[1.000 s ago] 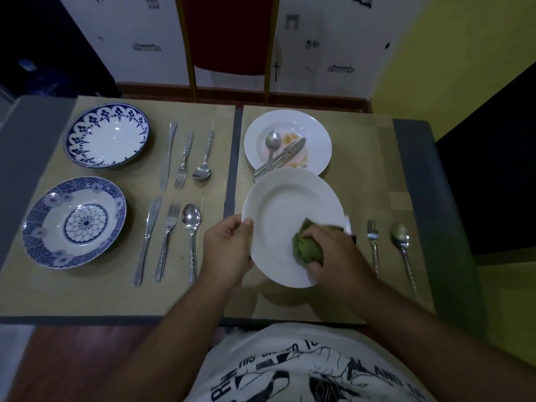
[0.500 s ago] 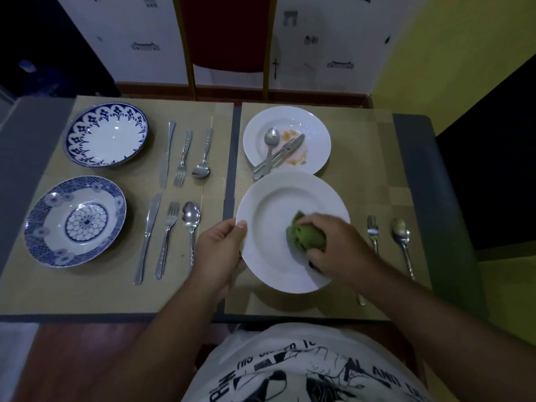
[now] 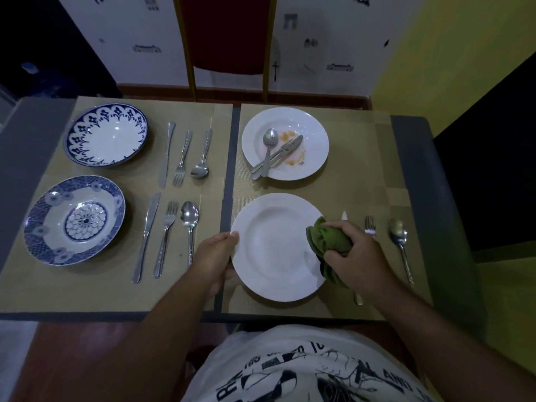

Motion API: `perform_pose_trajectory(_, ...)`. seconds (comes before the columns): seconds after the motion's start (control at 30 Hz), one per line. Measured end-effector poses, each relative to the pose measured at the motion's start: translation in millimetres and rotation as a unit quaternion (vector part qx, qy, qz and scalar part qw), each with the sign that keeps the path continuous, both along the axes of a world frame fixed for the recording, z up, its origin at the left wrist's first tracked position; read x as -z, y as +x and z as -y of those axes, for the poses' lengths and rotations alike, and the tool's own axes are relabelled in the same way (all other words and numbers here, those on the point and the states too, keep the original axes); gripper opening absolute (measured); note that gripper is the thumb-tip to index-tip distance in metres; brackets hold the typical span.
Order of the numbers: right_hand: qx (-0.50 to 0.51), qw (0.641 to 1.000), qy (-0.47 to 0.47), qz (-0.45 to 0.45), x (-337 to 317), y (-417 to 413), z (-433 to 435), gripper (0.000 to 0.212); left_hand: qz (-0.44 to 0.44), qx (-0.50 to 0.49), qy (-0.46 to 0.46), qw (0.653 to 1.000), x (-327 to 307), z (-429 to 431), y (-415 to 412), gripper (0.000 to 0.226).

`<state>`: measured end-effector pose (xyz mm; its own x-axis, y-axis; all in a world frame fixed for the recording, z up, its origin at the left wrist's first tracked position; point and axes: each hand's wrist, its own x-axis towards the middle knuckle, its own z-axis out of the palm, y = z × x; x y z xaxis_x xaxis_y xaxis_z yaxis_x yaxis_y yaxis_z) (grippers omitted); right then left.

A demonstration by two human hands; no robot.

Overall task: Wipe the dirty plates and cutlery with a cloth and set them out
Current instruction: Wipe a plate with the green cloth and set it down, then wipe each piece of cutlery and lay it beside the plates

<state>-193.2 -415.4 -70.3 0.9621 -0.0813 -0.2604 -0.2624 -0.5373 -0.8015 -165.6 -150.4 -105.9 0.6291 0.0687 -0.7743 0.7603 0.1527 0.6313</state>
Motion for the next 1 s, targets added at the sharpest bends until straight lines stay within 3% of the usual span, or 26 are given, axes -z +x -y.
perform_pose_trajectory(0.13,-0.031,0.999,-0.002,-0.004,4.5,-3.2,-5.4,0.053,-0.024,-0.026,-0.001,0.999,-3.6,5.5,1.5,0.037)
perform_pose_trajectory(0.27,-0.055,0.998,0.002,-0.013,4.9,3.3,-8.2,0.051,-0.040,-0.069,-0.057,0.995,-10.0,7.4,-0.2,0.067)
perform_pose_trajectory(0.5,-0.104,0.994,0.016,-0.011,1.9,23.9,-4.8,0.055,0.002,-0.080,-0.036,0.996,-33.4,5.0,-4.1,0.096)
perform_pose_trajectory(0.57,-0.115,0.993,0.025,-0.007,0.5,30.6,-4.9,0.056,0.018,-0.065,-0.019,0.998,-41.9,13.5,-1.5,0.094)
perform_pose_trajectory(0.73,-0.133,0.990,0.044,0.001,-4.2,48.5,-3.9,0.055,0.026,-0.051,-0.076,0.995,-54.4,43.4,20.8,0.085)
perform_pose_trajectory(1.0,-0.065,0.994,0.090,-0.012,-13.6,97.1,-7.5,0.057,0.057,0.012,-0.057,0.997,-69.2,43.6,111.6,0.069)
